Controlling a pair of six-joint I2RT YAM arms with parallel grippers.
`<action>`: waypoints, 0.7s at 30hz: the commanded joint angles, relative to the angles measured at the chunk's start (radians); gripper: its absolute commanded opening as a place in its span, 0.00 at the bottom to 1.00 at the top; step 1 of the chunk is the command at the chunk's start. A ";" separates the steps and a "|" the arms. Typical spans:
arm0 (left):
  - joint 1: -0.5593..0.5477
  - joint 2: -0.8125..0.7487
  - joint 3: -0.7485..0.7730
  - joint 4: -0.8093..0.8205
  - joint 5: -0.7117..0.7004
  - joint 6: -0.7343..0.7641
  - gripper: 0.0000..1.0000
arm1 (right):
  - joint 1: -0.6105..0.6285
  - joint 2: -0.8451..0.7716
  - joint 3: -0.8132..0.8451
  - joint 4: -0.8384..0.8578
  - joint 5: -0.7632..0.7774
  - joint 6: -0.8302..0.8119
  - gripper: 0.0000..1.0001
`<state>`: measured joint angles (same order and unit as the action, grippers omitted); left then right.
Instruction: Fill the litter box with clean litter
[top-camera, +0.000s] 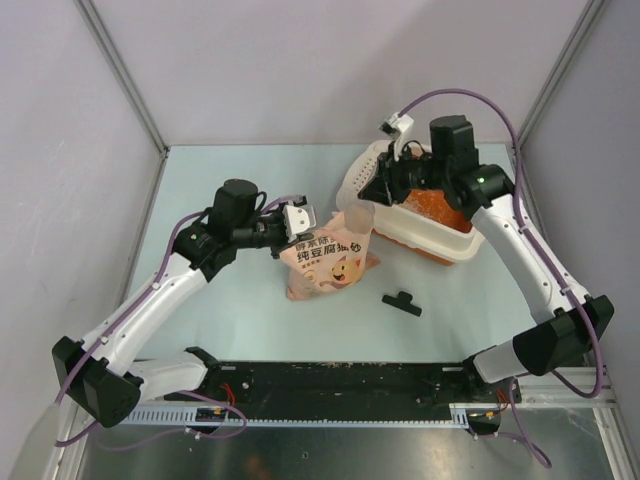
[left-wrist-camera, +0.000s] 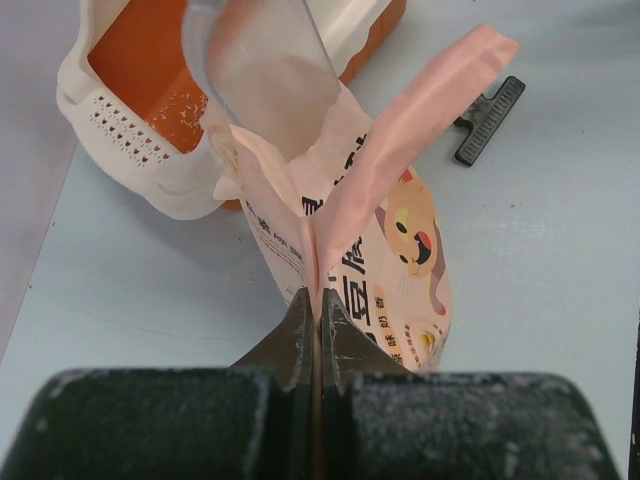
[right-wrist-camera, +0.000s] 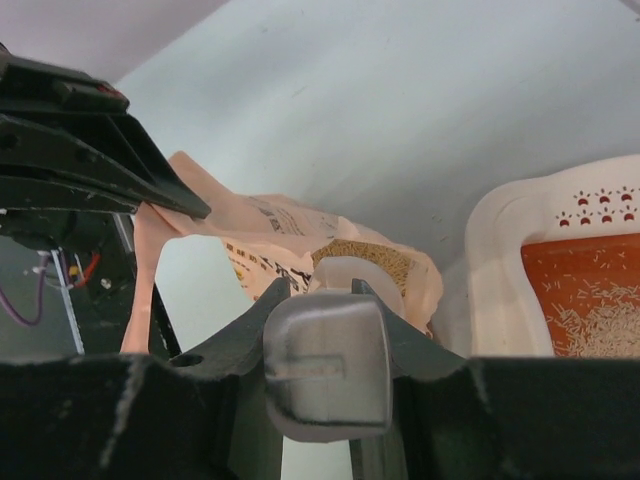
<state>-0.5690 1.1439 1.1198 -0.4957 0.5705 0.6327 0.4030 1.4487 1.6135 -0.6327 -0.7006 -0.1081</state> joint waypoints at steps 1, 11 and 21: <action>0.001 -0.033 0.018 0.042 0.015 -0.005 0.00 | 0.054 -0.013 -0.020 0.021 0.099 -0.061 0.00; -0.002 -0.032 0.023 0.078 -0.006 -0.099 0.00 | 0.163 -0.002 -0.121 0.077 0.628 0.164 0.00; 0.000 -0.055 -0.017 0.195 0.043 -0.430 0.00 | 0.269 -0.019 -0.411 0.303 0.802 0.329 0.00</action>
<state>-0.5690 1.1343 1.1137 -0.4416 0.5491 0.3946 0.6441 1.4391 1.3140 -0.4637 -0.0326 0.1322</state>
